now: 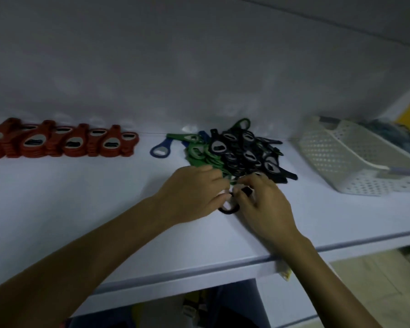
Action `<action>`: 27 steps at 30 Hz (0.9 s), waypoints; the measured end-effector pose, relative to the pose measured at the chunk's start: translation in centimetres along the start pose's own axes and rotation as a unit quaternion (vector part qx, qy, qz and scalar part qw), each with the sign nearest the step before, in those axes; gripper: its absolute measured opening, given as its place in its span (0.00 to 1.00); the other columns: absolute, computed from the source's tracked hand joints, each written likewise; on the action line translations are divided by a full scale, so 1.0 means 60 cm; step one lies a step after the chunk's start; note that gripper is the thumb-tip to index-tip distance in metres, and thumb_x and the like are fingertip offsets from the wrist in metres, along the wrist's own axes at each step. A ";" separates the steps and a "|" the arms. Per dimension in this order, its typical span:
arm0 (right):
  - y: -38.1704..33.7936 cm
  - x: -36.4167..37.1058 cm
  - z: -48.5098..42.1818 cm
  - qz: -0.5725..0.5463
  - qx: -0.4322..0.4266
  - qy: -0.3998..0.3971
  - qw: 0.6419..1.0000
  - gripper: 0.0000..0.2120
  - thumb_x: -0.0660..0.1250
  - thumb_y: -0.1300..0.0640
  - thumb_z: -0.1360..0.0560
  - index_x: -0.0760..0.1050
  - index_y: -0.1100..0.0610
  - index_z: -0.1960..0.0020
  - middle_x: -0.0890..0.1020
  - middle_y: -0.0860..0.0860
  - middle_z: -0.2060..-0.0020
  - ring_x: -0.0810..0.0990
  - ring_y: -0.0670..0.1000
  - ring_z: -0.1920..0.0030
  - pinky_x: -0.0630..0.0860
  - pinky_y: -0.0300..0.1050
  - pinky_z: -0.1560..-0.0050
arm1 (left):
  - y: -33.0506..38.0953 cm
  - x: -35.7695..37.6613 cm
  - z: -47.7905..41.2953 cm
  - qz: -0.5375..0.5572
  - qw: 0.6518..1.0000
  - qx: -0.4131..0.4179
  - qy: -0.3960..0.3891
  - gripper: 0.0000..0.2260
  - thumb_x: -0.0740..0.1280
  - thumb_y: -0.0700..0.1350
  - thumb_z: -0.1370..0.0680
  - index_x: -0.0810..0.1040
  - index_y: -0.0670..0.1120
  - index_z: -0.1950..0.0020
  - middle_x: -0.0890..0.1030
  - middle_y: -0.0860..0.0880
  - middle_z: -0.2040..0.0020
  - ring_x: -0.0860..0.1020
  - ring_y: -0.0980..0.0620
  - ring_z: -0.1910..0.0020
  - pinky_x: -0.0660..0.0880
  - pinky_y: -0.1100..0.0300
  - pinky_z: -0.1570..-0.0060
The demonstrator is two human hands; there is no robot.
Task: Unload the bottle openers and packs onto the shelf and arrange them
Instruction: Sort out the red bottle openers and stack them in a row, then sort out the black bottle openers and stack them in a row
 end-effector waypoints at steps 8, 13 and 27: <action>0.052 -0.004 0.005 -0.229 0.075 -0.012 0.971 0.11 0.59 0.65 0.22 0.77 0.54 0.46 0.82 0.45 0.54 0.79 0.41 0.54 0.73 0.31 0.54 | -0.006 0.089 -0.037 0.099 0.989 -0.074 -0.076 0.22 0.66 0.60 0.27 0.73 0.52 0.37 0.78 0.52 0.49 0.73 0.52 0.50 0.74 0.54 0.54; 0.058 -0.033 -0.054 -0.278 0.094 0.076 0.953 0.07 0.62 0.62 0.22 0.77 0.53 0.49 0.81 0.42 0.58 0.78 0.36 0.60 0.72 0.28 0.60 | -0.056 0.113 -0.037 0.313 0.926 -0.195 -0.080 0.18 0.73 0.45 0.29 0.75 0.50 0.41 0.76 0.55 0.58 0.74 0.61 0.62 0.70 0.64 0.62; -0.012 0.068 -0.170 -0.006 -0.065 0.022 0.998 0.22 0.68 0.45 0.25 0.77 0.56 0.36 0.75 0.54 0.34 0.71 0.55 0.33 0.67 0.55 0.34 | -0.234 0.074 0.051 0.503 0.708 -0.428 0.251 0.06 0.60 0.42 0.19 0.73 0.50 0.55 0.80 0.53 0.69 0.77 0.53 0.74 0.70 0.65 0.78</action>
Point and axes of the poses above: each hand's wrist, its own z-axis away from the middle knuckle, its own x-axis out of the palm, y = z × x, the point moved 10 cm from there along -z, towards the middle knuckle
